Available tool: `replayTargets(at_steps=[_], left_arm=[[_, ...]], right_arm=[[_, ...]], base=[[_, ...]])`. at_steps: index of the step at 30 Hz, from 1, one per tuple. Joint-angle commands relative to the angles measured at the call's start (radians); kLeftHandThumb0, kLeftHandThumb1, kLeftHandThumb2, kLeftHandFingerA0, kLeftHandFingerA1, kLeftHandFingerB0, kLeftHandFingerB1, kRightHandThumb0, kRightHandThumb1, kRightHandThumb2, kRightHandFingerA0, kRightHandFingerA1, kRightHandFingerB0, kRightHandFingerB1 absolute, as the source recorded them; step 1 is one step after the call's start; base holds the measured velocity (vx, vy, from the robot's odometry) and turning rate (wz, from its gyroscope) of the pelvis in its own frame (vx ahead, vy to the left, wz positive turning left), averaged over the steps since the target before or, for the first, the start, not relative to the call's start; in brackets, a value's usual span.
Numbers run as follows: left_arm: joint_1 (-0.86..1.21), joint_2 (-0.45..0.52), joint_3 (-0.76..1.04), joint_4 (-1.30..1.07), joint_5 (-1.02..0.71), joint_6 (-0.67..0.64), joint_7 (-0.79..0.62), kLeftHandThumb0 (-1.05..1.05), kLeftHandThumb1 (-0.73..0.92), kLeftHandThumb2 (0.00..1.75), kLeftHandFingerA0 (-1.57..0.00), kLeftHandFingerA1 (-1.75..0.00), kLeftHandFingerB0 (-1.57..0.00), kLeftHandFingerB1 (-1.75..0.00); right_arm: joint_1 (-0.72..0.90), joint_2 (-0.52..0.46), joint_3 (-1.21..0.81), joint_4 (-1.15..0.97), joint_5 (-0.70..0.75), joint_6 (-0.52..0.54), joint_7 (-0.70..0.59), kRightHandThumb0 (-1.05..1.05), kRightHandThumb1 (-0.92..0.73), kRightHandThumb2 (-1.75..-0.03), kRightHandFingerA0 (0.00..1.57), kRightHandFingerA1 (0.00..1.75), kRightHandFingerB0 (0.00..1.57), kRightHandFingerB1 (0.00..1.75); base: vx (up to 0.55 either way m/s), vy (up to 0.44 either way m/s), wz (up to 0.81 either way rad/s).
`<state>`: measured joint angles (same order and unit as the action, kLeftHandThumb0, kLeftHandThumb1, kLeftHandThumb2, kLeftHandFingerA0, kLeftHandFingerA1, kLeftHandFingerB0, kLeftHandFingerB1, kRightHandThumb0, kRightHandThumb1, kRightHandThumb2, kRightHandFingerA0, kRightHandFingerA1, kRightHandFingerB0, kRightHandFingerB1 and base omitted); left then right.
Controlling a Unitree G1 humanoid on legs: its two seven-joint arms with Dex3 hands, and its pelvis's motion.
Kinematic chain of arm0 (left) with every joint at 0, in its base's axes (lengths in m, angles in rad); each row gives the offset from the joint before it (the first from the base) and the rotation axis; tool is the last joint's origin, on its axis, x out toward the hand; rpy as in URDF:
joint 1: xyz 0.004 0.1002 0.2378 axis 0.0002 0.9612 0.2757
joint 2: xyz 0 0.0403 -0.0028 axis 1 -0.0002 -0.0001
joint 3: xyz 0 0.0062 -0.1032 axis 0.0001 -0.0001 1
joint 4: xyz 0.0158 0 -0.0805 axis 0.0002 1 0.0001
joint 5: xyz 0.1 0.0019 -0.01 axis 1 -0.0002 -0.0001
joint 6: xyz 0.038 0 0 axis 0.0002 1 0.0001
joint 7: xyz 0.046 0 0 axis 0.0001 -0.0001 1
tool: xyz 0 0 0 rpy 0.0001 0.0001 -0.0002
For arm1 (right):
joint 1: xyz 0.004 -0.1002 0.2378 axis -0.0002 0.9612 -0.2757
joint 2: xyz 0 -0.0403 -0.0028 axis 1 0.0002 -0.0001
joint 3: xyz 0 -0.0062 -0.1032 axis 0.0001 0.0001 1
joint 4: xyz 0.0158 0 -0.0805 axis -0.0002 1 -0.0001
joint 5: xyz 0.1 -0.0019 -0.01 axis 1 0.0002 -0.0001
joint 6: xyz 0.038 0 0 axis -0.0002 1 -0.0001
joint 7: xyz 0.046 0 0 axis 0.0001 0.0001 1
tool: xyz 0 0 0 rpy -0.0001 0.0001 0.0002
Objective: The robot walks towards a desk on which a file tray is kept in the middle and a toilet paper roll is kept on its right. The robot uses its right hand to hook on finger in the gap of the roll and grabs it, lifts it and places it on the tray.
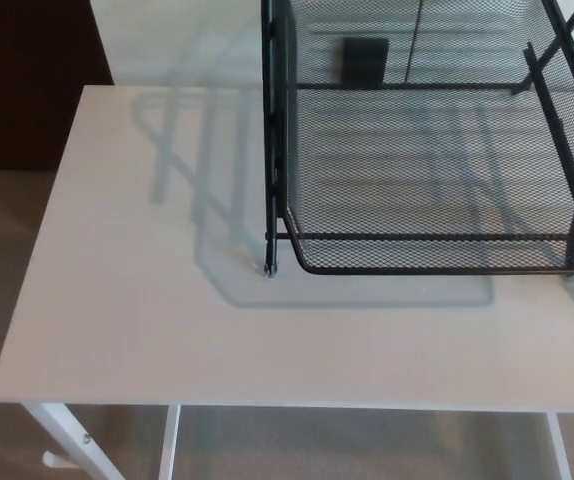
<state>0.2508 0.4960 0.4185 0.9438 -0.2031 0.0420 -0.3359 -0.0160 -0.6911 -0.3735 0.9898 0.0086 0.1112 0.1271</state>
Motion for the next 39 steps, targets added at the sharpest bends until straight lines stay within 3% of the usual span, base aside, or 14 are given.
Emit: replayTargets(at_steps=[1, 4, 6, 9, 23, 24, 26, 29, 31, 32, 33, 37, 38, 39], left_arm=[[0.002, 0.037, -0.002, -0.049, 0.005, 0.017, 0.004, -0.92, 0.72, 1.18, -0.17, -0.68, -0.05, -0.57], [-0.019, 0.037, -0.004, -0.032, 0.006, 0.008, 0.007, -0.87, 0.91, 0.67, -0.13, -0.72, -0.06, -0.58], [-0.024, 0.037, -0.006, -0.033, 0.007, 0.016, 0.009, -0.91, 0.70, 1.16, -0.14, -0.66, -0.08, -0.60], [-0.026, 0.038, -0.007, -0.029, 0.008, 0.013, 0.007, -0.84, 0.66, 1.14, -0.15, -0.67, -0.06, -0.59], [0.000, 0.049, -0.010, -0.052, 0.009, 0.008, -0.005, -0.90, 0.71, 1.18, -0.26, -0.73, -0.04, -0.59], [0.000, 0.049, -0.012, -0.055, 0.011, 0.008, -0.003, -0.88, 0.92, 0.68, -0.16, -0.76, -0.05, -0.63], [0.005, 0.050, -0.015, -0.068, 0.013, 0.017, 0.001, -0.40, 0.47, 1.12, -0.12, -0.61, -0.04, -0.56], [0.007, 0.051, -0.010, -0.059, 0.005, 0.011, -0.008, -0.87, 0.91, 0.68, -0.15, -0.73, -0.06, -0.59], [0.017, 0.052, -0.014, -0.075, 0.012, 0.012, 0.000, -0.40, 0.48, 1.12, -0.11, -0.60, -0.03, -0.55], [0.022, 0.050, -0.012, -0.083, 0.008, 0.014, -0.003, -0.88, 0.91, 0.68, -0.13, -0.75, -0.06, -0.59], [0.028, 0.047, -0.006, -0.095, 0.001, 0.024, -0.003, -0.40, 0.46, 1.11, -0.11, -0.60, -0.03, -0.55], [0.025, 0.046, -0.004, -0.098, -0.001, 0.044, 0.004, -0.40, 0.49, 1.12, -0.11, -0.60, -0.02, -0.54], [0.027, 0.045, -0.004, -0.097, -0.001, 0.036, 0.000, -0.84, 0.92, 0.71, -0.13, -0.72, -0.06, -0.59], [0.033, 0.046, -0.006, -0.090, 0.002, 0.007, -0.012, -0.90, 0.71, 1.16, -0.14, -0.66, -0.08, -0.59]], right_arm=[[-0.055, 0.006, -0.095, -0.693, -0.020, -0.318, -0.197, -0.99, -0.67, -1.02, 0.08, 0.30, 0.00, 0.06], [-0.058, -0.014, -0.024, -0.735, -0.079, -0.271, -0.150, -0.92, -0.58, -0.99, 0.06, 0.38, 0.00, 0.14], [-0.052, -0.034, -0.003, -0.752, -0.083, -0.240, -0.100, -0.91, -0.58, -1.00, 0.07, 0.38, 0.00, 0.16], [-0.020, -0.041, 0.008, -0.807, -0.089, -0.200, -0.064, -0.83, -0.73, -0.62, 0.00, 0.39, 0.00, 0.18], [0.107, -0.143, 0.151, -0.933, -0.136, -0.039, 0.167, -0.75, -0.50, -0.90, 0.01, 0.37, 0.03, 0.18], [0.106, -0.146, 0.157, -0.930, -0.139, -0.044, 0.161, -0.71, -0.47, -0.86, 0.02, 0.41, 0.04, 0.24], [0.102, -0.160, 0.179, -0.926, -0.157, -0.047, 0.153, -0.69, -0.47, -0.86, 0.01, 0.41, 0.03, 0.25], [0.091, -0.184, 0.206, -0.924, -0.179, -0.030, 0.160, -0.68, -0.47, -0.83, 0.05, 0.43, 0.06, 0.29], [0.083, -0.194, 0.219, -0.913, -0.197, -0.033, 0.160, -0.69, -0.47, -0.83, 0.05, 0.43, 0.07, 0.30], [0.080, -0.205, 0.231, -0.912, -0.212, -0.026, 0.165, -0.71, -0.49, -0.88, 0.00, 0.39, 0.08, 0.29], [0.075, -0.226, 0.251, -0.910, -0.238, -0.017, 0.178, -0.72, -0.50, -0.89, 0.00, 0.38, 0.05, 0.28], [0.073, -0.269, 0.291, -0.902, -0.286, -0.016, 0.186, -0.67, -0.66, -0.63, 0.09, 0.36, 0.11, 0.22], [0.075, -0.279, 0.298, -0.907, -0.297, -0.007, 0.191, -0.68, -0.67, -0.62, 0.09, 0.33, 0.10, 0.20], [0.079, -0.283, 0.299, -0.913, -0.302, 0.001, 0.192, -0.72, -0.50, -0.84, 0.05, 0.44, 0.09, 0.30]], base=[[0.00, 0.000, 0.00], [0.00, 0.000, 0.00], [0.00, 0.000, 0.00], [0.00, 0.000, 0.00], [0.00, 0.000, 0.00], [0.00, 0.000, 0.00], [0.00, 0.000, 0.00], [0.00, 0.000, 0.00], [0.00, 0.000, 0.00], [0.00, 0.000, 0.00], [0.00, 0.000, 0.00], [0.00, 0.000, 0.00], [0.00, 0.000, 0.00], [0.00, 0.000, 0.00]])
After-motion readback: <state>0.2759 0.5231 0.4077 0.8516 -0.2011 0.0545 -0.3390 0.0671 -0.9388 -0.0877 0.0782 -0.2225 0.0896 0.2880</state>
